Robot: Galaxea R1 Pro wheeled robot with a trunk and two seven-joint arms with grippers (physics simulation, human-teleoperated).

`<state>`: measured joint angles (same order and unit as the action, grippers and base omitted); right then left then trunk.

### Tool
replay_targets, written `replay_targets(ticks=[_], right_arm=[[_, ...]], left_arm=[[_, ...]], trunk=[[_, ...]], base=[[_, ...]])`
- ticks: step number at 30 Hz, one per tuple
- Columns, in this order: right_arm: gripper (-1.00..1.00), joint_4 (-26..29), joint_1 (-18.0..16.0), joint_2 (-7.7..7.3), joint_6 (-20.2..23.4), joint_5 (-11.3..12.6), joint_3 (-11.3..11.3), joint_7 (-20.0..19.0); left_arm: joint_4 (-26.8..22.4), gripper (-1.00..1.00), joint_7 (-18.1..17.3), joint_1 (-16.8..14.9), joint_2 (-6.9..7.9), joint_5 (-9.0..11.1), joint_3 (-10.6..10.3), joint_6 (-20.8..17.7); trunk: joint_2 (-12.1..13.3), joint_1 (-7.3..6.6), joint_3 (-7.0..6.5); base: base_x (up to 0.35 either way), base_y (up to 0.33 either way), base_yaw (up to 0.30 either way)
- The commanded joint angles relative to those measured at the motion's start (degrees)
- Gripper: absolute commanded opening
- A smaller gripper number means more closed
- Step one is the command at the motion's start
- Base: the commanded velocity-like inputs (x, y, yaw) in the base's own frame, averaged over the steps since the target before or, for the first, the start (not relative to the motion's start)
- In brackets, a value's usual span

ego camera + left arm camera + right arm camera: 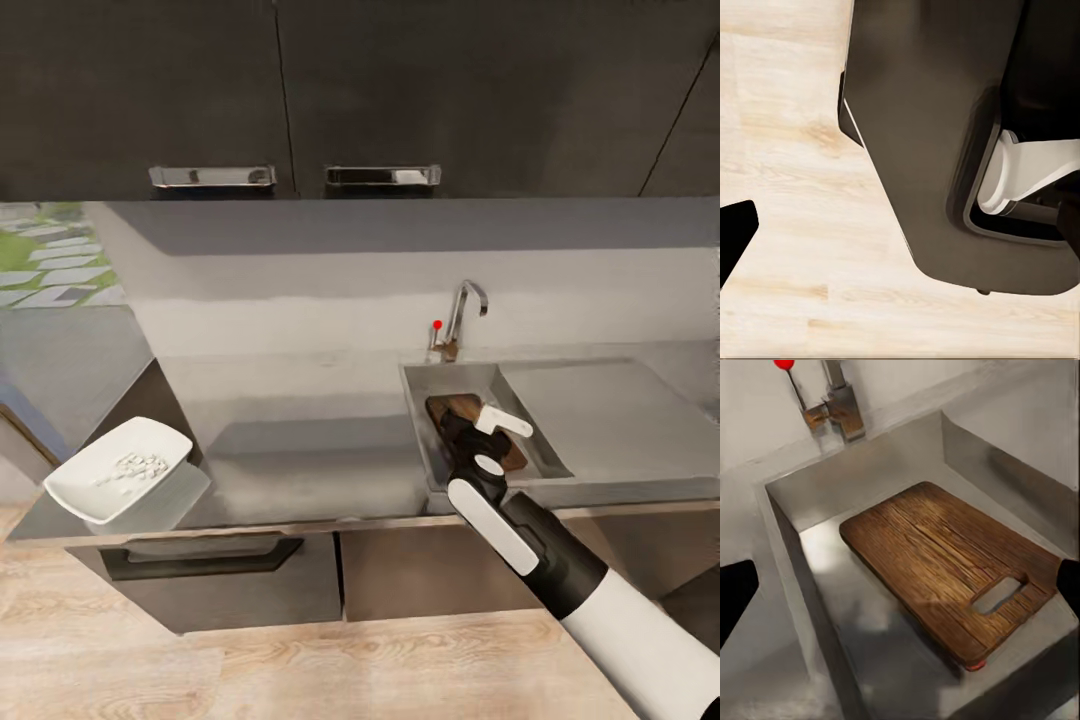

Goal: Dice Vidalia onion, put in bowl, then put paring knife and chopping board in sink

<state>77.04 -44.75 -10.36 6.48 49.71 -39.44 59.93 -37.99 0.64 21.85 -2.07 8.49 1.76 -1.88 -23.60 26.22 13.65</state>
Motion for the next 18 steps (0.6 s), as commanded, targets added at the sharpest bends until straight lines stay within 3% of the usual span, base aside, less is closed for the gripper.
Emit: replay_targets(ticks=[1,5,18], right_arm=[[1.0,1.0,0.3,-0.76,0.2,0.1,-0.5,0.4],[1.0,2.5,1.4,-1.97,-1.2,0.1,-1.5,0.6],[1.0,2.7,2.6,-2.17,-1.4,0.0,-2.7,0.6]], left_arm=[[-0.2,1.0,0.1,0.0,-0.04,0.5,0.1,-0.2],[-0.1,1.0,0.1,0.0,-0.04,0.5,0.1,-0.2],[-0.1,1.0,0.1,0.0,-0.04,0.4,0.1,-0.2]], trunk=[[-0.1,0.01,0.1],[-0.1,0.01,0.1],[-0.1,0.01,0.1]], base=[[-0.341,0.0,0.0],[-0.341,0.0,0.0],[-0.341,0.0,0.0]])
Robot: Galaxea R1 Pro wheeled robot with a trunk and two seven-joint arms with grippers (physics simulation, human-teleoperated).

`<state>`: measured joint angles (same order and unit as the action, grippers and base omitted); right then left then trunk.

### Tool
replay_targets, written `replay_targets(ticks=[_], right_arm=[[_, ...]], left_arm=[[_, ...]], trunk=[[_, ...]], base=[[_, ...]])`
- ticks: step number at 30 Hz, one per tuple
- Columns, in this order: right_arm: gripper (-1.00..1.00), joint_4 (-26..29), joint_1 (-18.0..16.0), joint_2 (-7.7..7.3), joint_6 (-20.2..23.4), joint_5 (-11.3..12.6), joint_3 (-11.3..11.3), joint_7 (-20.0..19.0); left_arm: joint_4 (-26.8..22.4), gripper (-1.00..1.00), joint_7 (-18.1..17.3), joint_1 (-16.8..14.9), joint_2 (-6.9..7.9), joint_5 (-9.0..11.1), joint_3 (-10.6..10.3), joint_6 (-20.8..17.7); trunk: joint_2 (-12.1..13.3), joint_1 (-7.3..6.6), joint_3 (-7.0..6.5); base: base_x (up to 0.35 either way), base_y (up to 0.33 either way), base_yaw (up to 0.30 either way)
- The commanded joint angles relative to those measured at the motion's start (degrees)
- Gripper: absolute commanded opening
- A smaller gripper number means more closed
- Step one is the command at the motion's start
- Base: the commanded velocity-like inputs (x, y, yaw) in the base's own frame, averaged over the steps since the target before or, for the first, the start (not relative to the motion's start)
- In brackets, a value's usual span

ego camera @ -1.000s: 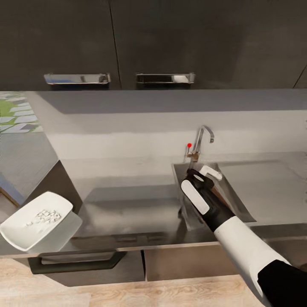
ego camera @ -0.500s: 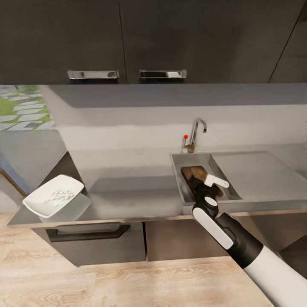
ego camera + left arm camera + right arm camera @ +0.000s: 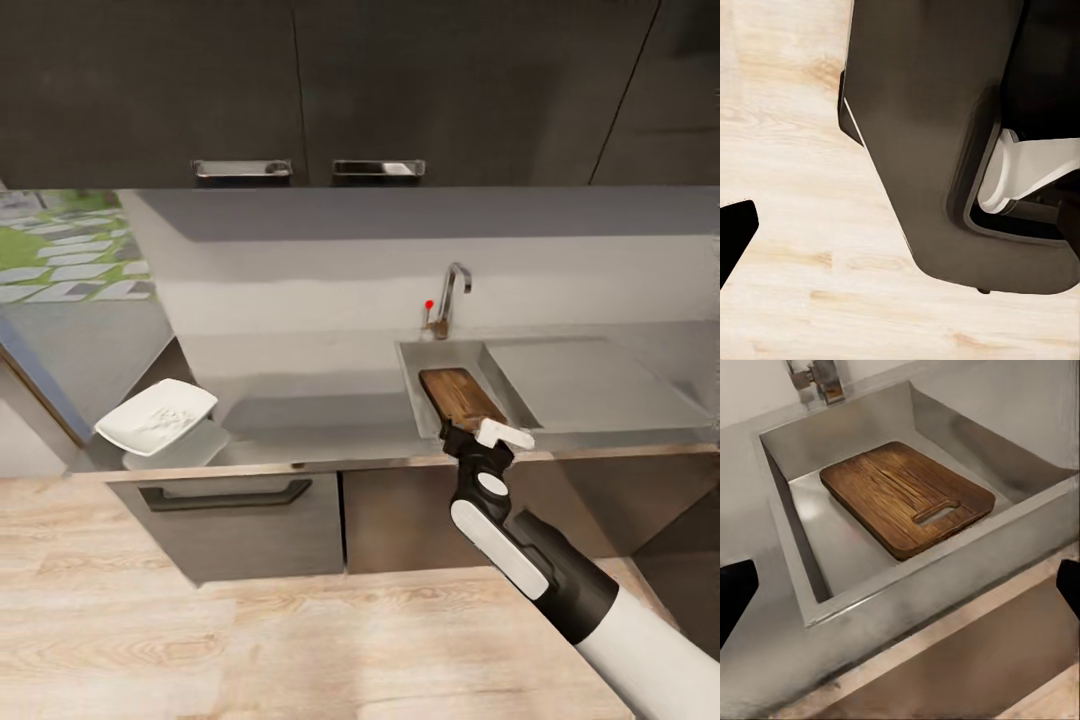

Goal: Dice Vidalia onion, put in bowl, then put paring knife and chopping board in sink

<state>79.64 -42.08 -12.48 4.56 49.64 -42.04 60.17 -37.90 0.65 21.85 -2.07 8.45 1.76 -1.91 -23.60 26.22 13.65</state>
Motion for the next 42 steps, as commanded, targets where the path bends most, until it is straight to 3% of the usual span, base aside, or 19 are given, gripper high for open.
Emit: replay_targets(ticks=[1,6,12,17,19,21,22,24,25,26,28,29,31,33,35,36,42], right_arm=[[1.0,0.1,0.4,-0.05,0.5,0.1,-0.2,0.3],[1.0,-0.1,2.5,-0.11,-2.1,0.1,-1.3,0.2],[1.0,-1.4,3.0,-2.05,-10.7,0.0,-14.1,0.9],[1.0,-9.9,3.1,-1.94,-17.8,0.7,-24.9,1.8],[1.0,-16.6,3.1,-1.38,-22.4,3.7,-30.9,1.5],[1.0,-20.6,3.1,-0.56,-24.4,6.8,-34.9,1.0],[1.0,-23.9,3.1,-0.03,-25.8,9.1,-38.2,-0.3],[1.0,-28.4,3.1,0.77,-27.8,12.6,-42.7,-3.3],[1.0,-30.8,3.1,1.2,-28.7,14.9,-44.6,-5.4],[1.0,-35.5,4.3,1.94,-29.5,20.4,-47.4,-10.5],[1.0,-42.6,6.5,2.75,-30.1,27.7,-49.7,-20.2],[1.0,-45.2,7.5,2.9,-30.2,29.6,-50.2,-24.2],[1.0,-51.2,10.1,3.11,-30.3,32.0,-50.7,-33.2],[1.0,-54.3,12.5,3.18,-30.3,32.8,-50.9,-39.2],[1.0,-55.3,14.7,3.12,-30.3,33.1,-50.9,-41.7],[1.0,-55.9,17.9,2.74,-30.0,33.2,-50.9,-42.9],[1.0,-57.6,21.8,2.73,-29.8,33.3,-50.9,-43.0]], left_arm=[[-0.2,1.0,0.1,0.0,-0.04,0.5,0.1,-0.2],[-0.2,1.0,0.1,0.0,-0.04,0.4,0.1,-0.2],[-1.4,1.0,0.1,0.0,0.15,0.4,0.1,-0.1],[-4.2,1.0,0.4,-0.1,1.05,0.3,0.1,-0.2],[-5.0,1.0,0.5,-1.6,1.45,0.3,0.2,-0.2],[-5.0,1.0,0.6,-2.9,1.59,0.3,0.2,-0.3],[-5.0,1.0,0.6,-3.8,1.65,0.3,0.2,-0.3],[-5.0,1.0,0.6,-4.8,1.69,0.3,0.2,-0.4],[-4.9,1.0,0.7,-5.1,1.7,0.3,0.2,-0.4],[-4.9,1.0,0.7,-5.5,1.77,0.3,0.2,-0.4],[-4.9,1.0,0.7,-6.3,2.52,0.3,0.2,-0.5],[-4.7,1.0,0.7,-6.6,2.8,0.3,0.2,-0.6],[-4.0,1.0,0.8,-6.9,3.18,0.3,0.3,-0.6],[-3.7,1.0,0.8,-7.0,3.32,0.3,0.3,-0.6],[-3.6,1.0,0.8,-7.1,3.58,0.3,0.3,-0.6],[-2.6,1.0,0.7,-7.2,4.1,0.3,0.3,-0.5],[-0.4,1.0,0.7,-7.6,4.36,0.3,0.3,-0.8]], trunk=[[-0.1,0.0,0.11],[-0.1,0.0,0.11],[-0.1,0.0,0.11],[-0.1,0.0,0.11],[-0.1,0.0,0.11],[-0.1,0.0,0.11],[-0.1,0.0,0.11],[-0.1,0.0,0.11],[-0.1,0.0,0.11],[-0.1,0.0,0.11],[-0.1,0.0,0.11],[-0.1,0.0,0.11],[-0.1,0.0,0.11],[-0.1,0.0,0.11],[-0.1,0.0,0.11],[-0.1,0.0,0.11],[-0.1,0.0,-0.28]], base=[[-0.341,0.0,0.0],[-0.341,0.0,0.0],[-0.18,0.0,0.0],[-0.01,0.0,0.0],[-0.001,0.0,0.0],[0.0,0.0,0.0],[0.0,0.0,0.0],[0.0,0.0,0.0],[0.0,0.0,0.0],[0.0,0.0,0.0],[0.0,0.0,0.0],[0.0,0.0,0.0],[0.0,0.0,0.0],[0.0,0.0,0.0],[0.0,0.0,0.0],[0.0,0.0,0.0],[0.0,0.0,0.0]])
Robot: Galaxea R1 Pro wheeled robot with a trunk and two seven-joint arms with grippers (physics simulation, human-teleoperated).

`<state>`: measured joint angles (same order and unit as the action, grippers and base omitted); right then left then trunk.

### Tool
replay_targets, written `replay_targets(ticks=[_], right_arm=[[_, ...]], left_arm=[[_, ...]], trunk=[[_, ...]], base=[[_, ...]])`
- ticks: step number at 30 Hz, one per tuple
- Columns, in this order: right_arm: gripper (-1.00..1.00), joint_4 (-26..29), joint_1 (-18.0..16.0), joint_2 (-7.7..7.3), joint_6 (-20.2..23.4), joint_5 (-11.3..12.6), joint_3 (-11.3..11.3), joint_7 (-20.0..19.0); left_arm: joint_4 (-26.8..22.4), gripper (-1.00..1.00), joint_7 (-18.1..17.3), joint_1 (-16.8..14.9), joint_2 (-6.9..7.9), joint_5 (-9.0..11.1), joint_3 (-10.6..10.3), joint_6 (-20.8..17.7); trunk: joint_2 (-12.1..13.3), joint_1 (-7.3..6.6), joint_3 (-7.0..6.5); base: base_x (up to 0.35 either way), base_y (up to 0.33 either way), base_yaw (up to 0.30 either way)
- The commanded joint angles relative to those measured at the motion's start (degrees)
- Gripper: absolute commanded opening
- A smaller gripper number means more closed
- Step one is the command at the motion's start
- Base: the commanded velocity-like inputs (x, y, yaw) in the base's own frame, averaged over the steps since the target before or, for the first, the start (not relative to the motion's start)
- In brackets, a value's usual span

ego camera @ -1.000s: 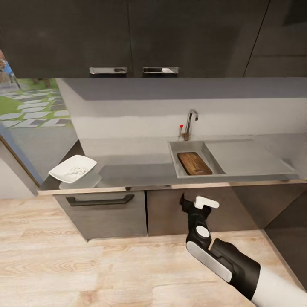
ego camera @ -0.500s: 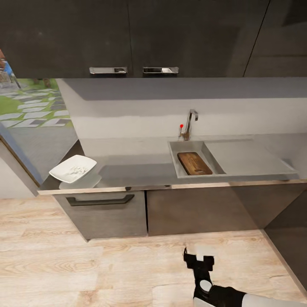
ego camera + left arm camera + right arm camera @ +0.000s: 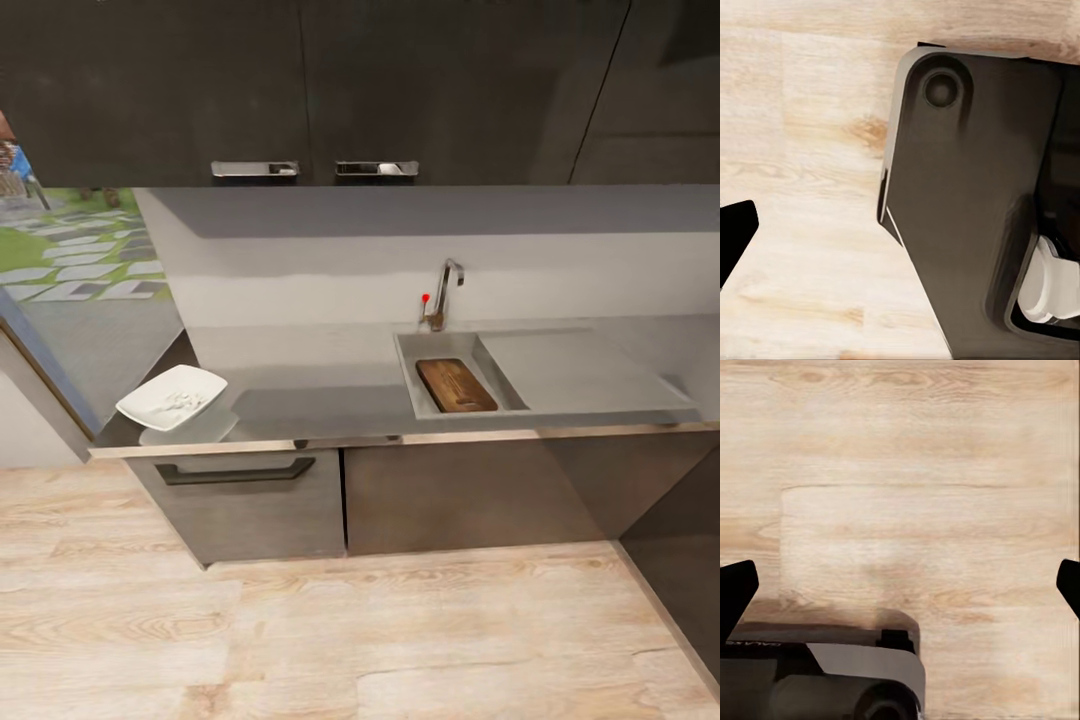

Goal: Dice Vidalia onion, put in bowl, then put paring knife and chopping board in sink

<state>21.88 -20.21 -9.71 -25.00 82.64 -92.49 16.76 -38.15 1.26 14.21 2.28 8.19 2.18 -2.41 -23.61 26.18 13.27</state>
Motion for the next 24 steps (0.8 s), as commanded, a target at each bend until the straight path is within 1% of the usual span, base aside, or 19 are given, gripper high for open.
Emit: replay_targets(ticks=[1,3,6,8,12,13,17,18,20,21,22,24], right_arm=[[1.0,-0.8,0.5,-0.05,-0.2,0.4,-0.5,0.4],[1.0,-3.4,2.2,-0.05,-0.2,1.2,-0.5,0.4],[1.0,-5.5,4.2,-0.34,0.0,6.0,-0.4,0.3],[1.0,-6.0,5.8,-0.72,0.1,8.6,-0.4,0.2],[1.0,-6.2,8.3,-0.82,0.4,9.7,-0.5,0.2],[1.0,-6.2,8.7,-0.79,1.4,9.8,-0.5,0.2],[1.0,-6.1,9.1,-0.37,9.1,9.9,-0.5,-0.2],[1.0,-6.1,9.1,-0.28,10.8,10.0,-0.5,-1.1],[1.0,-6.1,9.1,-0.08,16.3,10.0,-0.5,-5.4],[1.0,-6.1,9.1,-0.03,20.3,10.0,-0.4,-8.2],[1.0,-6.1,9.1,-0.04,21.8,10.0,-0.3,-9.1],[1.0,-6.1,9.1,-0.04,23.4,10.0,-0.3,-10.1]], left_arm=[[0.3,1.0,0.1,-0.1,0.07,0.6,-0.1,-0.3],[2.0,1.0,0.1,-0.8,0.2,0.6,-0.1,-0.4],[5.0,1.0,0.1,-1.9,0.4,0.6,-0.1,-0.4],[7.1,1.0,0.1,-2.5,0.55,0.6,-0.1,-0.5],[9.2,1.0,0.2,-3.0,0.61,0.6,-0.1,-0.6],[9.8,1.0,0.2,-3.0,0.62,0.6,-0.1,-0.6],[12.4,1.0,0.2,-3.0,0.62,0.6,-0.1,-0.6],[13.3,1.0,0.2,-3.1,0.62,0.6,-0.1,-0.6],[15.5,1.0,0.1,-3.1,0.52,0.6,-0.1,-0.5],[17.0,1.0,0.1,-3.1,0.41,0.7,-0.2,-0.5],[17.8,1.0,0.1,-3.1,0.28,0.7,-0.2,-0.4],[19.5,1.0,0.1,-3.1,0.02,0.8,-0.2,-0.4]], trunk=[[-0.1,0.04,0.0],[-0.1,0.04,-0.18],[-0.1,0.04,-0.46],[-0.1,0.04,-0.64],[-0.1,0.04,-1.02],[-0.1,0.04,-1.11],[-0.1,0.04,-1.48],[-0.1,0.04,-1.58],[-0.1,0.04,-1.76],[-0.1,0.04,-1.86],[-0.1,0.04,-1.95],[-0.1,0.04,-2.14]], base=[[0.0,0.0,0.0],[0.0,0.0,0.0],[0.0,0.0,0.0],[0.0,0.0,0.0],[0.0,0.0,0.0],[0.0,0.0,0.0],[0.0,0.0,0.0],[0.0,0.0,0.0],[0.0,0.0,0.0],[0.0,0.0,0.0],[0.0,0.0,0.0],[0.0,0.0,0.0]])
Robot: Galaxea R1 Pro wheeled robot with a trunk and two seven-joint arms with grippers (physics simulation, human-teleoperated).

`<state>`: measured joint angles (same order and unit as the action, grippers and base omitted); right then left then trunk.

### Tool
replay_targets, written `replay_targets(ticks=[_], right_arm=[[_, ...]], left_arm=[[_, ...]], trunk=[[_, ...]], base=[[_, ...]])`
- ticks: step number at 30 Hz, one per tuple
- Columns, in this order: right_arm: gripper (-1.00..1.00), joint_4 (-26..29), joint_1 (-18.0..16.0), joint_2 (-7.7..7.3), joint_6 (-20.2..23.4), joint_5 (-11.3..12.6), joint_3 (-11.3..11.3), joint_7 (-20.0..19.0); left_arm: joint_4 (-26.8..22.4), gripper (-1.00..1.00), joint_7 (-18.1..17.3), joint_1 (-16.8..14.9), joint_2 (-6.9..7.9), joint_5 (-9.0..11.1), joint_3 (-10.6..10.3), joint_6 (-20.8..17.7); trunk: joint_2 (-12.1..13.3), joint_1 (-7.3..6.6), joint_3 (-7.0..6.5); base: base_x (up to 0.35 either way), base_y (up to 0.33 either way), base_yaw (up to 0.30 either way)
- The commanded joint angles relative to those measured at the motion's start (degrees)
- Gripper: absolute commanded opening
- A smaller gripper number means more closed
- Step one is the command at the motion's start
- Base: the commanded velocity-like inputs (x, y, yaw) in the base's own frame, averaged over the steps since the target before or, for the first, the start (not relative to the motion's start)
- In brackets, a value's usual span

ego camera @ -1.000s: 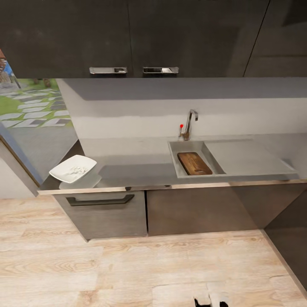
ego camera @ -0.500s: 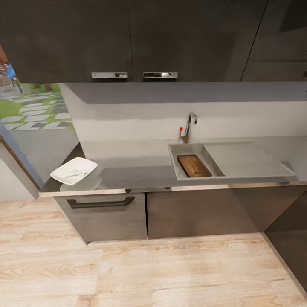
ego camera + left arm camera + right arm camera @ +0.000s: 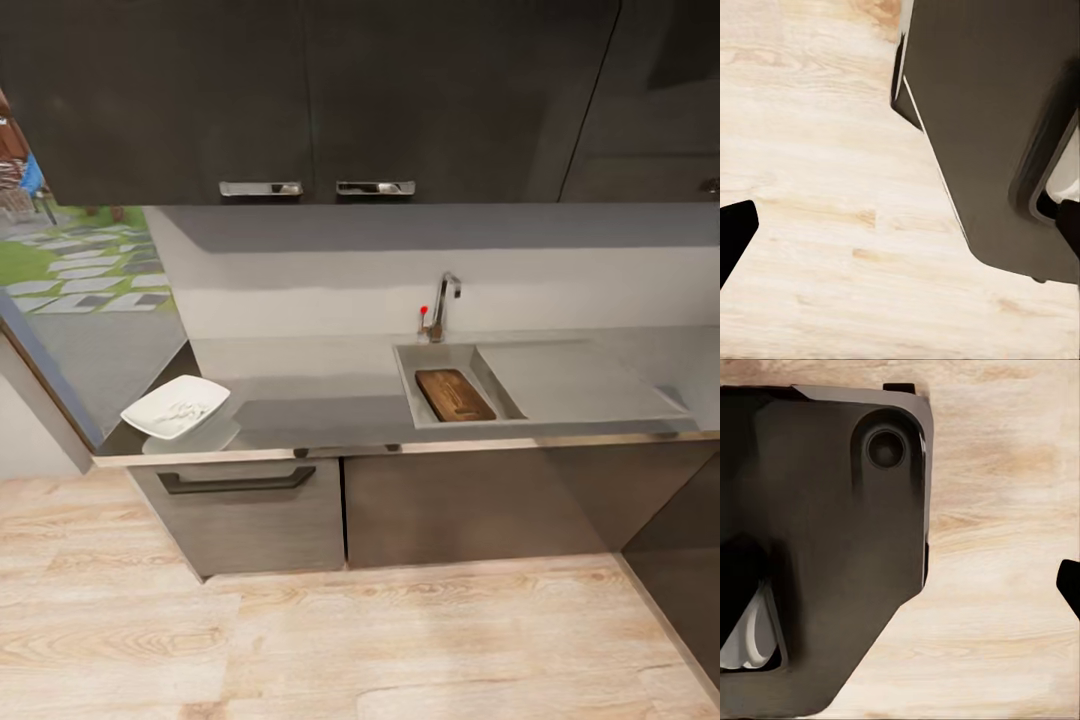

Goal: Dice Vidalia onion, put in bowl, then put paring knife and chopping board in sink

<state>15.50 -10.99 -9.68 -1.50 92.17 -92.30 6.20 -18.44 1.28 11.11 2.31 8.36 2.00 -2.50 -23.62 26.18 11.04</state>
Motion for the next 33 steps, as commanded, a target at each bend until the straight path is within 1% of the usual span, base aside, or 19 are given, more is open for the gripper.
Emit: replay_targets(ticks=[1,7,11,14,17,33], right_arm=[[1.0,0.2,-0.1,-0.07,0.3,0.5,-0.5,0.2],[1.0,0.2,-0.1,-0.15,0.8,0.4,-0.3,-0.2],[1.0,0.1,-0.1,-0.12,0.7,0.4,-0.3,-0.2],[1.0,0.1,-0.1,-0.08,0.6,0.5,-0.3,-0.2],[1.0,0.1,-0.1,-0.08,0.6,0.5,-0.3,-0.2],[1.0,0.2,-0.1,-0.08,0.5,0.6,-0.2,-0.1]], left_arm=[[0.5,1.0,0.1,0.1,-0.08,0.6,0.0,-0.2],[2.4,1.0,0.0,0.1,-0.06,0.6,-0.1,0.1],[5.4,1.0,0.0,0.1,-0.03,0.7,-0.2,0.0],[9.4,1.0,-0.1,0.1,-0.03,0.6,-0.2,0.0],[11.4,1.0,0.0,0.1,-0.03,0.6,-0.2,0.0],[11.8,1.0,-0.1,0.1,-0.03,0.6,-0.1,0.1]], trunk=[[-0.1,0.04,0.0],[-0.1,0.04,-0.56],[-0.1,0.04,-0.93],[-0.1,0.04,-1.21],[-0.1,0.04,-1.49],[-0.1,0.04,-2.99]], base=[[0.0,0.0,0.0],[0.0,0.0,0.0],[0.0,0.0,0.0],[0.0,0.0,0.0],[0.0,0.0,0.0],[0.0,0.0,0.0]])
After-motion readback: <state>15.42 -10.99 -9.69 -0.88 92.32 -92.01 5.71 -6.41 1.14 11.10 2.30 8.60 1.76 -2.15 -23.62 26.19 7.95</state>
